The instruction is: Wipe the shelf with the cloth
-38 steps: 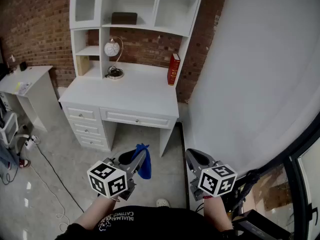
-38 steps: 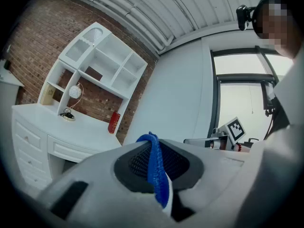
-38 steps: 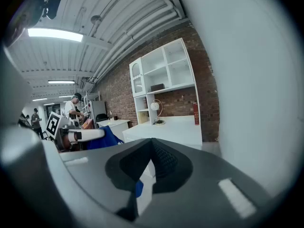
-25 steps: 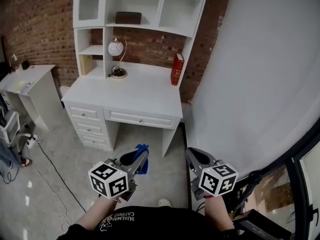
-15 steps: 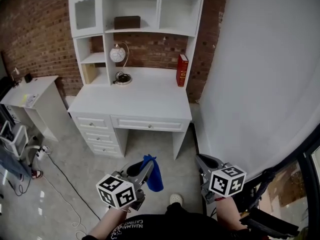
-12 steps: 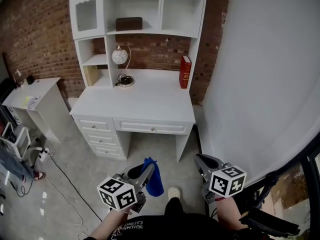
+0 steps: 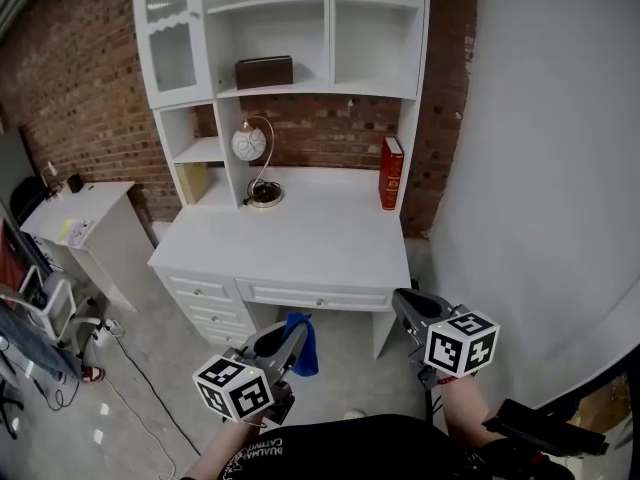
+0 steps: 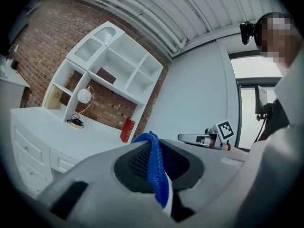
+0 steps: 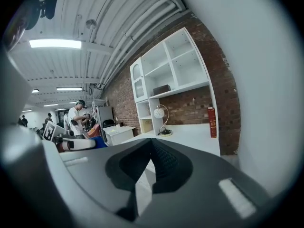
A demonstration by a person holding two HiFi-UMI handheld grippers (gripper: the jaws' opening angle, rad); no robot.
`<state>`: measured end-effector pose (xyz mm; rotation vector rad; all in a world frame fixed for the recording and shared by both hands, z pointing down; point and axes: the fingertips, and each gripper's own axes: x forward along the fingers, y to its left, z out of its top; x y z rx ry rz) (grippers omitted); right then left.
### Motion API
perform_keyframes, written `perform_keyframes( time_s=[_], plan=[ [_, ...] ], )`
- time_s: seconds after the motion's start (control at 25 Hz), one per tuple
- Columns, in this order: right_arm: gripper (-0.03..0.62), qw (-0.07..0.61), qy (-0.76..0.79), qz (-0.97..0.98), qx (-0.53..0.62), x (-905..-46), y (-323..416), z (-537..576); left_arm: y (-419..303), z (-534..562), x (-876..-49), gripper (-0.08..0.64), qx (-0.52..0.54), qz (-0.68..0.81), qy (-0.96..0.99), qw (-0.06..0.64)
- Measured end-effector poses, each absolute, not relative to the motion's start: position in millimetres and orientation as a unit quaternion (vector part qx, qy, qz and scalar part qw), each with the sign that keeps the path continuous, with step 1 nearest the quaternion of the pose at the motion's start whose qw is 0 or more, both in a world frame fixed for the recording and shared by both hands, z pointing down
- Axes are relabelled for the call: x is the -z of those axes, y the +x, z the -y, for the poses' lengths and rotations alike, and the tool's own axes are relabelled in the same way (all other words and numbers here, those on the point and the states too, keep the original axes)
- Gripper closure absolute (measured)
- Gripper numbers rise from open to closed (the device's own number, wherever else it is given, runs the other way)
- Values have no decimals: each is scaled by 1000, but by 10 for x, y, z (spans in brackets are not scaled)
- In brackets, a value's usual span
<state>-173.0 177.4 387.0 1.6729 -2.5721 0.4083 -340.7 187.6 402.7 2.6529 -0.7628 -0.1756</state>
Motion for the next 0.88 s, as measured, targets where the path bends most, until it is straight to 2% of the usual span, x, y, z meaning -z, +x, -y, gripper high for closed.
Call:
perform_keyframes(
  time_s=[0.48,0.88],
  plan=[
    [584,51,543,830,-121,-3842,-612,-382,-2366,-417,-3936,535,83,276,940,183],
    [584,50,542,827,-137,-3979,13,228,-1691,268,-3917,535,67,269,944,178]
  ],
)
